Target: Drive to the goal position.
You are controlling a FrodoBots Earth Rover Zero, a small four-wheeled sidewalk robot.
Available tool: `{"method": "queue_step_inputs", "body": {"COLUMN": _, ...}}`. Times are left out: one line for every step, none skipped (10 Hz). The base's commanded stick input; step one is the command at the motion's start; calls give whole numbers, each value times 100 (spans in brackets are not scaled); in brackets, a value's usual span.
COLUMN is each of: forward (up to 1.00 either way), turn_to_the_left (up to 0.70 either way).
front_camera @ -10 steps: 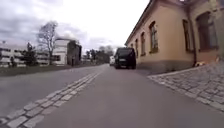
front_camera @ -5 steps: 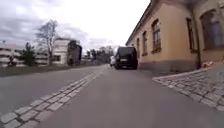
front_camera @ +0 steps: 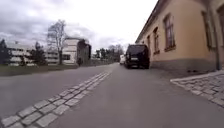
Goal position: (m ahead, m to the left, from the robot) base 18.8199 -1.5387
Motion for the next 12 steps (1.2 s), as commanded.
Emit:
{"method": "queue_step_inputs", "body": {"forward": 85, "turn_to_the_left": 0}}
{"method": "queue_step_inputs", "body": {"forward": 85, "turn_to_the_left": 0}}
{"method": "queue_step_inputs", "body": {"forward": 85, "turn_to_the_left": 0}}
{"method": "queue_step_inputs", "body": {"forward": 85, "turn_to_the_left": 0}}
{"method": "queue_step_inputs", "body": {"forward": 85, "turn_to_the_left": 0}}
{"method": "queue_step_inputs", "body": {"forward": 85, "turn_to_the_left": 5}}
{"method": "queue_step_inputs", "body": {"forward": 85, "turn_to_the_left": 28}}
{"method": "queue_step_inputs", "body": {"forward": 85, "turn_to_the_left": 34}}
{"method": "queue_step_inputs", "body": {"forward": 85, "turn_to_the_left": 34}}
{"method": "queue_step_inputs", "body": {"forward": 85, "turn_to_the_left": 3}}
{"method": "queue_step_inputs", "body": {"forward": 85, "turn_to_the_left": 0}}
{"method": "queue_step_inputs", "body": {"forward": 85, "turn_to_the_left": 0}}
